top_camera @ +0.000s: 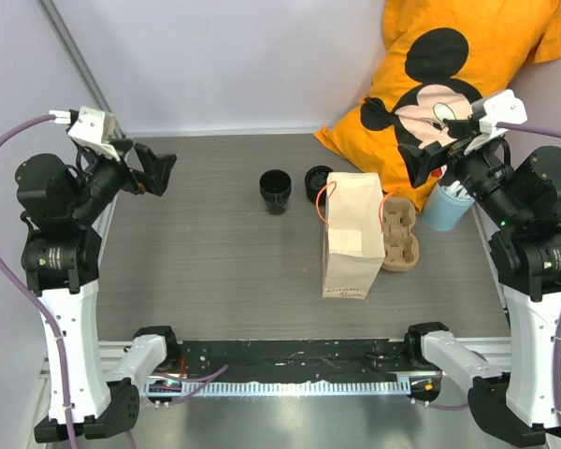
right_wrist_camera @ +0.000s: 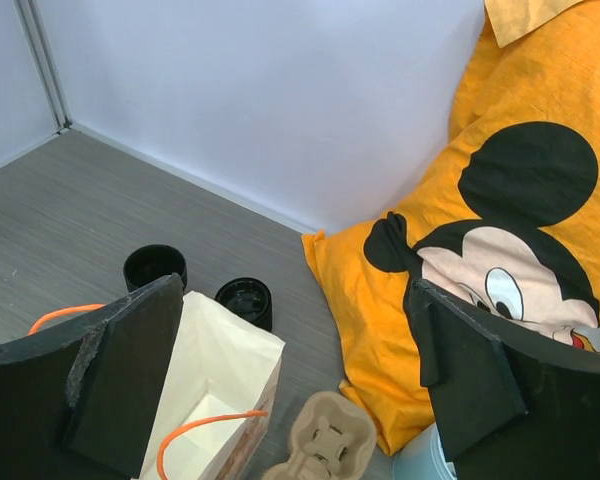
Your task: Pack the takeout coffee
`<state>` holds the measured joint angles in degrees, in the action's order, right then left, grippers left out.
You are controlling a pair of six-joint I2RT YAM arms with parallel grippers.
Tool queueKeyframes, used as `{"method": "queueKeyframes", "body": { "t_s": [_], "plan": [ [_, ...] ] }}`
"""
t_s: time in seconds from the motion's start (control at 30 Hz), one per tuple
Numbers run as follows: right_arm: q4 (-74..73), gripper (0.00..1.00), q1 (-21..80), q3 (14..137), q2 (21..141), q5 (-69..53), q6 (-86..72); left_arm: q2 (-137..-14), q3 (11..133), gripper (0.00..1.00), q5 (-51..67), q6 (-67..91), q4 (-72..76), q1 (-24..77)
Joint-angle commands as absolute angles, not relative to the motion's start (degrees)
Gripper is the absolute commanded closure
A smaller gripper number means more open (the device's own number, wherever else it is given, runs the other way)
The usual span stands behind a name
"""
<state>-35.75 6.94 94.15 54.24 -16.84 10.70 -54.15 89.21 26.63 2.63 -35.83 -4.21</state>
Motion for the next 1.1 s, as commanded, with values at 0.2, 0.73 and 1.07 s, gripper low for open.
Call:
{"method": "queueKeyframes", "body": {
  "t_s": [0.2, 0.73, 1.07],
  "plan": [
    [-35.1, 0.0, 6.7, 95.0, 53.9, -17.9, 12.0, -54.5, 87.1, 0.0, 33.4, 5.1, -32.2, -4.6],
    [-29.7, 0.0, 6.7, 83.5, 53.7, -1.8, 15.9, -64.1, 85.2, 0.0, 20.0, 4.8, -31.9, 16.2],
    [-26.8, 0.01, 6.8, 78.1, 52.3, 10.2, 15.6, -76.3, 91.7, 0.0, 10.9, 2.2, -34.0, 37.0]
  ]
}}
